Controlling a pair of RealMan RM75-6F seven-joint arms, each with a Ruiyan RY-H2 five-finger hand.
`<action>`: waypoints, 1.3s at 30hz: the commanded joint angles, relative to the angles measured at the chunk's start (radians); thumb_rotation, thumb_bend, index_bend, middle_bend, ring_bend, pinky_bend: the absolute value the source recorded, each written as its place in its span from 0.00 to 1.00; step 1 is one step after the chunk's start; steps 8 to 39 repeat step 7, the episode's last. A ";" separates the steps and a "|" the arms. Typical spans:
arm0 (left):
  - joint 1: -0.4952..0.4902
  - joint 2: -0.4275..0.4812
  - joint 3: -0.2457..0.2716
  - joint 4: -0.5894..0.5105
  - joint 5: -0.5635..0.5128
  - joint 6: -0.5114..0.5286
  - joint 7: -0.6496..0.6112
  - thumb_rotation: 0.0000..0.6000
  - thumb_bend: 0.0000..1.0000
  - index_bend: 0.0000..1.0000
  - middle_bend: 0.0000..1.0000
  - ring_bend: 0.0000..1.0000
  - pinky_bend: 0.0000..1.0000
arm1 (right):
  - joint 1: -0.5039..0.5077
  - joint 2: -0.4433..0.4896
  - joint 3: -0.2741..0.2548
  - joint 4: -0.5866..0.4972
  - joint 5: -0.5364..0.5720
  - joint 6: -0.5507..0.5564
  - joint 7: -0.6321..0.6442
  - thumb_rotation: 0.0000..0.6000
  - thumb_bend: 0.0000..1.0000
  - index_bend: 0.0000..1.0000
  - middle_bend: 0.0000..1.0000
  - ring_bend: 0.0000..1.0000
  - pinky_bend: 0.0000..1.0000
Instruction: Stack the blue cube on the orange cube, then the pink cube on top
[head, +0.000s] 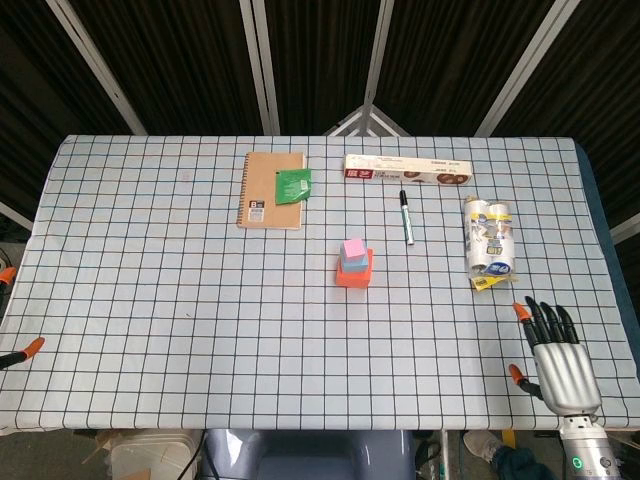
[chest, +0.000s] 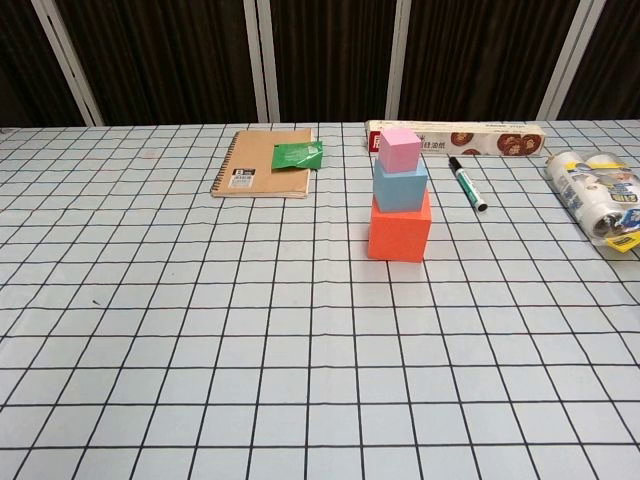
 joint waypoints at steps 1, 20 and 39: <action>0.000 -0.001 0.006 -0.003 0.018 0.006 0.003 1.00 0.12 0.07 0.00 0.00 0.00 | -0.020 -0.021 0.031 0.006 0.030 0.025 -0.018 1.00 0.33 0.00 0.00 0.00 0.00; 0.009 0.001 0.017 -0.006 0.038 0.019 0.000 1.00 0.12 0.07 0.00 0.00 0.00 | -0.011 -0.028 0.048 0.038 0.056 -0.020 -0.010 1.00 0.30 0.00 0.00 0.00 0.00; 0.009 0.001 0.017 -0.006 0.038 0.019 0.000 1.00 0.12 0.07 0.00 0.00 0.00 | -0.011 -0.028 0.048 0.038 0.056 -0.020 -0.010 1.00 0.30 0.00 0.00 0.00 0.00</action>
